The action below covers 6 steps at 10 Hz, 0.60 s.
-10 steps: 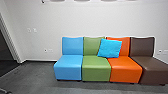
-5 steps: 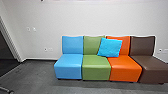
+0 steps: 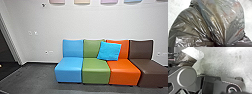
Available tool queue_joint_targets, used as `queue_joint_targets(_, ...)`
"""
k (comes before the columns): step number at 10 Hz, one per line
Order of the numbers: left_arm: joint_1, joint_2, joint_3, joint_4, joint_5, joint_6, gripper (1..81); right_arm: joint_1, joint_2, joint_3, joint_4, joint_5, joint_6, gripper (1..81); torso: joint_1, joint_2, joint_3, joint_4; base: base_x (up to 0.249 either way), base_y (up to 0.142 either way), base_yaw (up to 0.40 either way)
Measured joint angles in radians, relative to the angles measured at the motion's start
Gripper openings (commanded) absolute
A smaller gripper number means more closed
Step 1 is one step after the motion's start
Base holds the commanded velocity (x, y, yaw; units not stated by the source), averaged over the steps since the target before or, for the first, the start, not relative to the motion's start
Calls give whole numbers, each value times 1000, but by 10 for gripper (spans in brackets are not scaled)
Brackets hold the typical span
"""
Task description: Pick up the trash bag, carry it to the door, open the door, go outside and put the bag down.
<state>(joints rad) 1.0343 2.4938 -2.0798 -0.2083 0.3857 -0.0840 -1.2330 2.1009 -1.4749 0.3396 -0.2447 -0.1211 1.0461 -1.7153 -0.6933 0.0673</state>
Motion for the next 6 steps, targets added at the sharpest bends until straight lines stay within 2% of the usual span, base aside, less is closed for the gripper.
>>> queue_joint_targets(2, 54, 5, 2, -1, -1, 3, 10, -29, 36, -51, -1, 5, -1, 811, -40, 60, 66, 0, 0, 0, 0)
queue_joint_targets(6, 113, 29, -9, 3, -10, 10, 10, -106, 141, -166, -18, 51, -2, 811, -117, 178, 89, 0, 0, 0, 0)
